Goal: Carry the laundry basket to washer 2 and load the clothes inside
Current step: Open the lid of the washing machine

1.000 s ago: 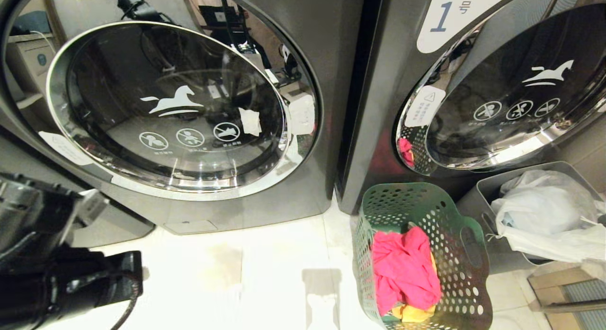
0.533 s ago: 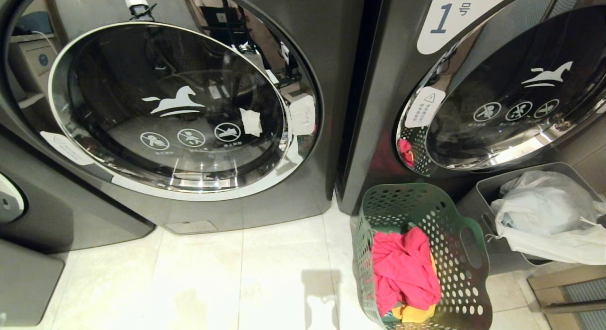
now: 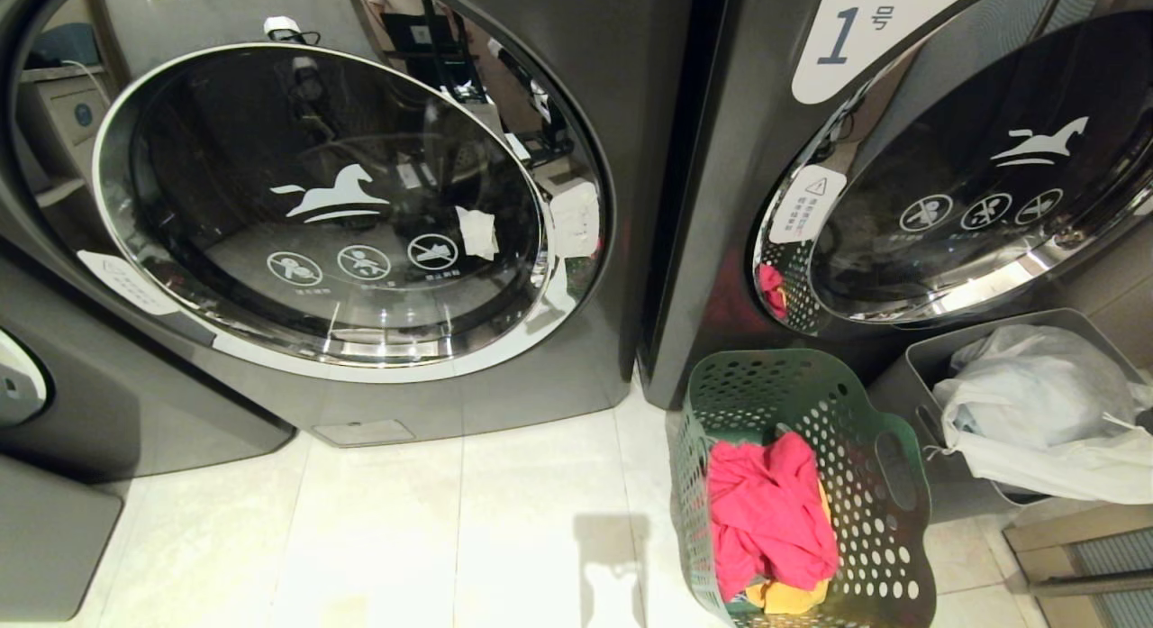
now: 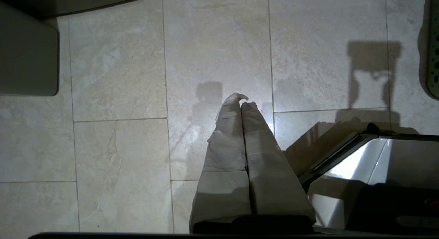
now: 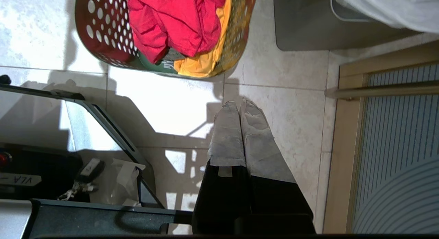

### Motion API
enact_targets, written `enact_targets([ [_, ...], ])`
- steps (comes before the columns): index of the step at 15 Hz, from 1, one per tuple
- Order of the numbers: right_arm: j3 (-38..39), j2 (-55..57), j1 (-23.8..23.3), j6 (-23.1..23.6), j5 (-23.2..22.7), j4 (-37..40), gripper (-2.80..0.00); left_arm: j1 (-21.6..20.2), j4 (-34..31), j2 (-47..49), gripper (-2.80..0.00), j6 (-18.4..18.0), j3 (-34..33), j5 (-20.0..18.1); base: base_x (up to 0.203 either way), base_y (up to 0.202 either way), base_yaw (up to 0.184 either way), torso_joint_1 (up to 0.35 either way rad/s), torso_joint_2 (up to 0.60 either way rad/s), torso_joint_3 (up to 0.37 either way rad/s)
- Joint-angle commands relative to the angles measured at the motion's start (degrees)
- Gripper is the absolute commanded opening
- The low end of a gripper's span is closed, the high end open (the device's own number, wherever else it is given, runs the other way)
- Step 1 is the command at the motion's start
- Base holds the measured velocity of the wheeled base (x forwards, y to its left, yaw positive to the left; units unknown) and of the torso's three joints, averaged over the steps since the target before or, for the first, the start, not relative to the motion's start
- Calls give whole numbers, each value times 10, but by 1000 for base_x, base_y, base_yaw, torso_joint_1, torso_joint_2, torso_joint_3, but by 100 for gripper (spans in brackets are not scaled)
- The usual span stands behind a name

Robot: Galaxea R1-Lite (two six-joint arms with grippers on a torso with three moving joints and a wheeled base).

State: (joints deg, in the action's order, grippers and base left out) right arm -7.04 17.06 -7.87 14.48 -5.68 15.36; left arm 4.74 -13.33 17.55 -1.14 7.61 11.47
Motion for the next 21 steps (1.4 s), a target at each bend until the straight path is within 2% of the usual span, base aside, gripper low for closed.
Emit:
enact_targets([
  [1, 7, -8, 4, 2, -3, 4, -280, -38, -5, -41, -280, -14, -2, -23, 0, 0, 0, 0, 0, 0],
  [2, 7, -8, 15, 1, -3, 4, -280, -45, -20, -75, -280, -29, -1, -62, 0, 0, 0, 0, 0, 0],
  [3, 7, -7, 51, 0, -3, 4, -280, -47, -42, -106, -280, -45, 0, -104, 0, 0, 0, 0, 0, 0],
  [4, 7, -9, 85, 0, -2, 4, -280, -50, -58, -117, -280, -56, 2, -126, 0, 0, 0, 0, 0, 0],
  [5, 6, -17, 99, -2, -1, 4, -280, -51, -73, -119, -280, -66, 4, -145, 0, 0, 0, 0, 0, 0],
  [7, 6, -84, 86, -13, 7, 5, -280, -51, -73, -166, -280, -63, 3, -143, 0, 0, 0, 0, 0, 0],
  [10, 8, -171, 78, -35, 18, 5, -280, -51, -72, -175, -280, -47, 3, -138, 0, 0, 0, 0, 0, 0],
  [12, 10, -171, 77, -98, 22, 2, -280, -51, -72, -176, -280, -45, 3, -135, 0, 0, 0, 0, 0, 0],
  [13, 11, -171, 77, -120, 40, 2, -280, -51, -72, -176, -280, -45, 3, -136, 0, 0, 0, 0, 0, 0],
  [21, 11, -170, 78, -118, 56, 1, -280, -51, -72, -175, -280, -50, 2, -137, 0, 0, 0, 0, 0, 0],
])
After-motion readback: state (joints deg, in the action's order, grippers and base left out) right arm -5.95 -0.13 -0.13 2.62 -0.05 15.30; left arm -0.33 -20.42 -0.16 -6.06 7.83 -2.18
